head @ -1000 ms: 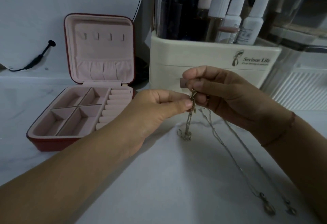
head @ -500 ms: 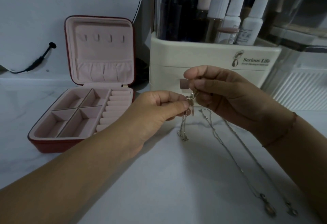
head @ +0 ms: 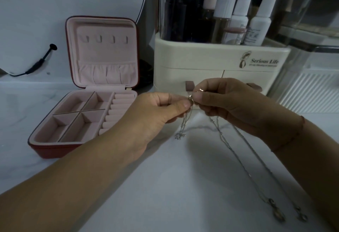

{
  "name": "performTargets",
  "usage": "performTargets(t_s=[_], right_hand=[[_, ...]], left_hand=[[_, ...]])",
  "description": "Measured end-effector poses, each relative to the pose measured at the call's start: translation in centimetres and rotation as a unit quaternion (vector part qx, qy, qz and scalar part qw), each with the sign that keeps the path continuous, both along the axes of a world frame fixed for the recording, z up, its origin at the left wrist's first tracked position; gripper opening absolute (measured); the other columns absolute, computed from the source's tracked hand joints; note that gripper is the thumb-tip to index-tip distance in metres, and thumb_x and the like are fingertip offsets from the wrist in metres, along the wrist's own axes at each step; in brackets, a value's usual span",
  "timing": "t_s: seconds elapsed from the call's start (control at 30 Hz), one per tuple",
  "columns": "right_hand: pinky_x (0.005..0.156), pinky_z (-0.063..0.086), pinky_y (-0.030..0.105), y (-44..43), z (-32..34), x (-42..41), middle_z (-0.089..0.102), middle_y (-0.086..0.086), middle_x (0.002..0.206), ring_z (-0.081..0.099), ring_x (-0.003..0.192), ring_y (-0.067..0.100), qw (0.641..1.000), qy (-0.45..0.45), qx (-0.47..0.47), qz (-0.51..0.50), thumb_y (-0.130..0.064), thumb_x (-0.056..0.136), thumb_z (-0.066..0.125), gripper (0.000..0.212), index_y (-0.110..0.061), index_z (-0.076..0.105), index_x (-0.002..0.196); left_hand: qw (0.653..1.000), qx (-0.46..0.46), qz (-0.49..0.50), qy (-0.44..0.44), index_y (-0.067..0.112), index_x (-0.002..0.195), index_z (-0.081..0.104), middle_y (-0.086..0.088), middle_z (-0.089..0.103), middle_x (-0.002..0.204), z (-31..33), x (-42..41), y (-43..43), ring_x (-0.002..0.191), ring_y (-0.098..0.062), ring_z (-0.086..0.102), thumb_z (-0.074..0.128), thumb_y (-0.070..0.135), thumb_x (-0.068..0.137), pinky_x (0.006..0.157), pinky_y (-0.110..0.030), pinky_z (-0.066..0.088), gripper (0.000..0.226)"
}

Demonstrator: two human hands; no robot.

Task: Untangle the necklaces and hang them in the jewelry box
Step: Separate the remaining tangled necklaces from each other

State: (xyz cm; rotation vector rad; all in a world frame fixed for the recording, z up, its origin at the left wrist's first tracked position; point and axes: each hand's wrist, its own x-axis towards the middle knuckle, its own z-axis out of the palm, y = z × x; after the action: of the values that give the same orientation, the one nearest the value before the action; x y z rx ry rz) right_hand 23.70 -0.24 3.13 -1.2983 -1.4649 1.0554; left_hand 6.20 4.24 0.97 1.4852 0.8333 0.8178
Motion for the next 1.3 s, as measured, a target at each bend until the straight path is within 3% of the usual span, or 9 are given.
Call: performTargets(t_s=[0.2, 0.4, 0.53, 0.7, 0.87, 0.97, 1.03, 1.2, 1.3], right_hand=[[0.059, 0.044, 0.019, 0.4, -0.4, 0.0, 0.058, 0.004, 0.064, 0.051, 0.060, 0.010, 0.994, 0.111, -0.011, 0.020, -0.012, 0.076, 0.069, 0.008, -0.010, 0.065, 0.070], [0.054, 0.043, 0.017, 0.3, -0.2, 0.0, 0.065, 0.000, 0.065, 0.049, 0.052, 0.006, 0.992, 0.125, 0.003, 0.032, -0.012, 0.075, 0.061, 0.009, -0.004, 0.058, 0.077], [0.048, 0.035, 0.018, 0.1, 0.0, -0.3, 0.061, 0.005, 0.065, 0.042, 0.044, 0.007, 0.990, 0.137, -0.007, 0.043, -0.012, 0.079, 0.057, 0.009, -0.004, 0.053, 0.077], [0.046, 0.021, 0.022, 0.3, -0.2, -0.1, 0.047, 0.001, 0.056, 0.030, 0.042, 0.008, 0.988, 0.148, -0.015, 0.040, -0.015, 0.081, 0.061, 0.015, -0.010, 0.051, 0.071], [0.051, 0.033, 0.020, 0.3, -0.4, -0.1, 0.057, 0.002, 0.070, 0.041, 0.051, 0.009, 0.989, 0.140, -0.014, 0.041, -0.018, 0.085, 0.058, 0.012, -0.008, 0.054, 0.080], [0.057, 0.041, 0.023, 0.3, -0.7, -0.7, 0.063, 0.005, 0.081, 0.050, 0.058, 0.011, 0.988, 0.150, -0.025, 0.034, -0.023, 0.085, 0.051, 0.026, -0.001, 0.053, 0.098], [0.055, 0.043, 0.023, 0.4, -0.7, -0.9, 0.065, 0.007, 0.082, 0.051, 0.057, 0.012, 0.986, 0.162, -0.025, 0.016, -0.022, 0.088, 0.048, 0.024, -0.001, 0.052, 0.097], [0.046, 0.035, 0.021, 0.4, 0.0, 0.0, 0.057, 0.004, 0.063, 0.040, 0.045, 0.010, 0.985, 0.171, 0.001, -0.029, -0.015, 0.097, 0.039, 0.023, -0.011, 0.048, 0.076], [0.044, 0.029, 0.021, 0.3, 0.4, 0.4, 0.051, 0.001, 0.056, 0.034, 0.043, 0.009, 0.984, 0.175, 0.019, -0.030, -0.014, 0.096, 0.041, 0.020, -0.012, 0.044, 0.077]], left_hand=[[1.000, -0.004, 0.005, -0.023, 0.014, 0.080, 0.075, 0.002, 0.071, 0.072, 0.1, 0.1, -0.1, 0.074, -0.010, 0.062, 0.071, 0.035, 0.056, 0.089, -0.034, 0.052, 0.032], [1.000, 0.002, 0.008, -0.028, 0.014, 0.075, 0.074, 0.003, 0.068, 0.066, 0.1, 0.1, -0.2, 0.070, -0.009, 0.060, 0.070, 0.041, 0.051, 0.085, -0.031, 0.053, 0.036], [1.000, 0.001, -0.012, -0.020, 0.007, 0.085, 0.073, 0.000, 0.067, 0.071, -0.1, 0.2, 0.1, 0.070, -0.007, 0.059, 0.067, 0.042, 0.063, 0.078, -0.027, 0.053, 0.042], [1.000, 0.003, -0.024, -0.013, 0.010, 0.074, 0.069, -0.002, 0.067, 0.074, 0.0, 0.4, 0.0, 0.075, -0.012, 0.059, 0.061, 0.021, 0.087, 0.081, -0.030, 0.051, 0.019], [0.999, -0.009, -0.036, 0.003, 0.014, 0.065, 0.074, -0.002, 0.071, 0.075, 0.2, 0.2, 0.4, 0.081, -0.014, 0.064, 0.057, 0.017, 0.085, 0.086, -0.035, 0.052, 0.027], [0.998, -0.040, -0.035, 0.022, 0.023, 0.057, 0.075, 0.000, 0.072, 0.071, 0.1, 0.5, 0.7, 0.078, -0.012, 0.066, 0.054, 0.015, 0.083, 0.079, -0.030, 0.053, 0.034], [0.997, -0.057, -0.047, 0.016, 0.022, 0.052, 0.073, -0.001, 0.071, 0.070, 0.0, 0.4, 0.7, 0.074, -0.011, 0.064, 0.054, 0.015, 0.079, 0.074, -0.028, 0.052, 0.033], [0.993, -0.083, -0.055, -0.059, 0.016, 0.061, 0.058, -0.004, 0.068, 0.075, 0.6, -0.1, 0.4, 0.076, -0.016, 0.062, 0.046, 0.014, 0.082, 0.081, -0.035, 0.047, 0.024], [0.989, -0.095, -0.033, -0.112, 0.015, 0.070, 0.051, -0.002, 0.066, 0.069, 1.0, -0.2, 0.7, 0.070, -0.014, 0.063, 0.042, 0.013, 0.085, 0.079, -0.033, 0.046, 0.017]])
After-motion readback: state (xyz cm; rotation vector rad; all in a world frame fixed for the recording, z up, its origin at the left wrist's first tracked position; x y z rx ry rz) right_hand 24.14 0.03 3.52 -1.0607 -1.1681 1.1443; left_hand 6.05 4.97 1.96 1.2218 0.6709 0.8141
